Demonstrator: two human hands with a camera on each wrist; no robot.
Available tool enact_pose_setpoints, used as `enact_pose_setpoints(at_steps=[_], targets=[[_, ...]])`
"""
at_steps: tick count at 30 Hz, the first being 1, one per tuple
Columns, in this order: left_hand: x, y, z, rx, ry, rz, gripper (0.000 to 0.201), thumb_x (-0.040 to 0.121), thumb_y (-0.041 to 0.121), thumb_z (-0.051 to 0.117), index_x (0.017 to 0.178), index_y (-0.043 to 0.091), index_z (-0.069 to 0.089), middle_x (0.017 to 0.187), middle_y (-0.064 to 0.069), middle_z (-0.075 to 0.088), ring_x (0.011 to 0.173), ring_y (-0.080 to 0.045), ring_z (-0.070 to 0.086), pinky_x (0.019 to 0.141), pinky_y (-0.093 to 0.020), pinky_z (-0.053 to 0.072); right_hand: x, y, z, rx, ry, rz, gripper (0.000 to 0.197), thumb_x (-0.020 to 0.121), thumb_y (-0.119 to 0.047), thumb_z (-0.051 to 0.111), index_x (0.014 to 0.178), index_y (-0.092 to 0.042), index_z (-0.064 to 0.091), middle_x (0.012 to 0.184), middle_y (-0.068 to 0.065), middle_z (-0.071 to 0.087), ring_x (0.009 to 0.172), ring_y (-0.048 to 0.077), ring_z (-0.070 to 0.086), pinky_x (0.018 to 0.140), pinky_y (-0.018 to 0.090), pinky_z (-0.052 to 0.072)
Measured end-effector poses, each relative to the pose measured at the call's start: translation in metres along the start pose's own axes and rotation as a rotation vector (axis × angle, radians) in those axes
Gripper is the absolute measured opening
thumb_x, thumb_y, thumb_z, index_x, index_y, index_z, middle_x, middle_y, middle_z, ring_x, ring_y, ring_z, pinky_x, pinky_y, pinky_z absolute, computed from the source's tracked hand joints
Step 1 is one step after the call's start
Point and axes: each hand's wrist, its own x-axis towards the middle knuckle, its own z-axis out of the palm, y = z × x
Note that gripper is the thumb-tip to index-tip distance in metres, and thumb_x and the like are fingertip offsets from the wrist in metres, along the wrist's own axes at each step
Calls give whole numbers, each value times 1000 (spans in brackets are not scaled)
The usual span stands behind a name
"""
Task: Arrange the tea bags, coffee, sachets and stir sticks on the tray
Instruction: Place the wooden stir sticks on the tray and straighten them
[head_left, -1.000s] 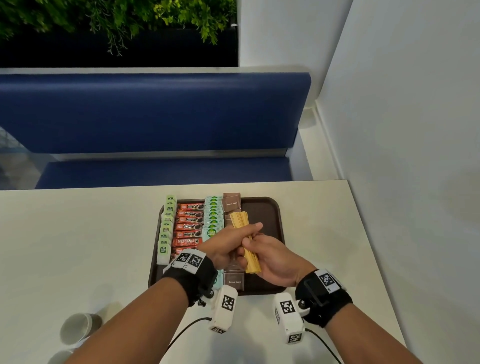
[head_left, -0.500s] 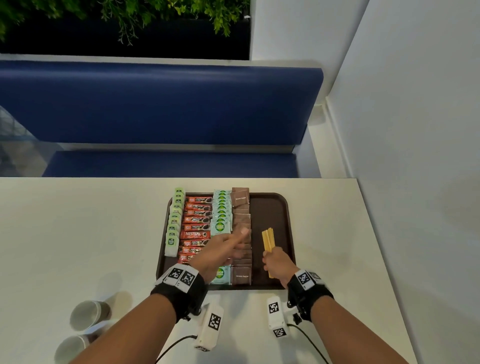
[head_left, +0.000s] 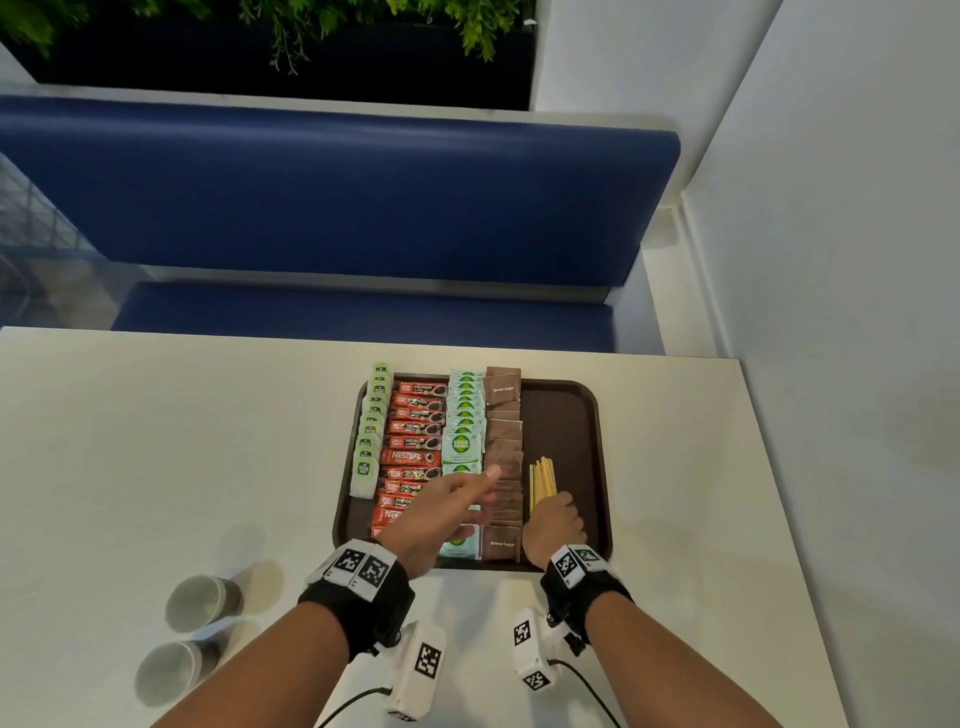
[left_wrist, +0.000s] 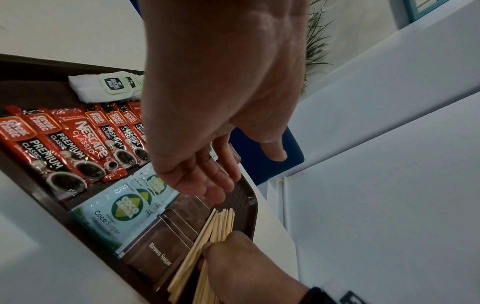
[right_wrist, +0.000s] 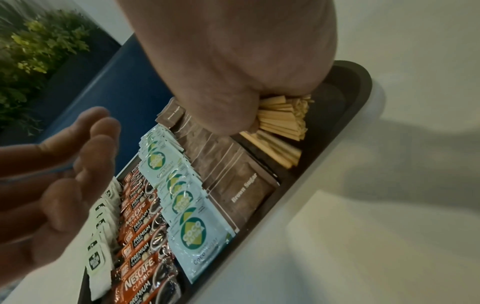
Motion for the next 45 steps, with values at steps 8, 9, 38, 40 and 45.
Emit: enact_pose_setpoints(at_steps=[8, 9, 38, 40, 45], targets=[[-2, -1, -3, -21, -2, 7, 57, 97, 64, 66, 133, 20, 69, 130, 1, 74, 119, -20, 71, 98, -36, 53, -6, 3, -10, -12, -41, -44, 50, 100, -12, 66, 139, -3, 36, 150, 20, 41, 137, 33, 50, 110, 38, 48], [-2, -1, -4, -20, -6, 7, 58, 96, 64, 66, 134, 20, 69, 131, 1, 74, 120, -20, 71, 99, -36, 53, -6, 4, -12, -8, -50, -48, 51, 100, -11, 66, 140, -2, 35, 151, 21, 40, 138, 33, 50, 111, 38, 47], [4, -4, 9, -11, 16, 22, 40, 100, 53, 69, 124, 20, 70, 127, -2, 74, 118, -22, 70, 110, -44, 52, 13, 52, -75, 182, 1, -324, 10, 108, -17, 56, 113, -12, 64, 113, 9, 68, 94, 19, 63, 83, 28, 54], [4, -5, 9, -4, 27, 25, 40, 100, 51, 70, 123, 18, 71, 126, -3, 74, 118, -24, 71, 107, -44, 53, 17, 49, -79, 225, 22, -396, 18, 107, -12, 59, 124, -13, 62, 125, 8, 61, 103, 20, 63, 90, 27, 53], [4, -12, 8, 4, 41, 26, 27, 101, 34, 75, 119, 15, 73, 131, 0, 71, 114, -25, 71, 91, -36, 52, 34, 41, -93, 175, 45, -578, 44, 102, -10, 68, 142, -23, 57, 150, 0, 47, 139, 22, 48, 112, 31, 45]])
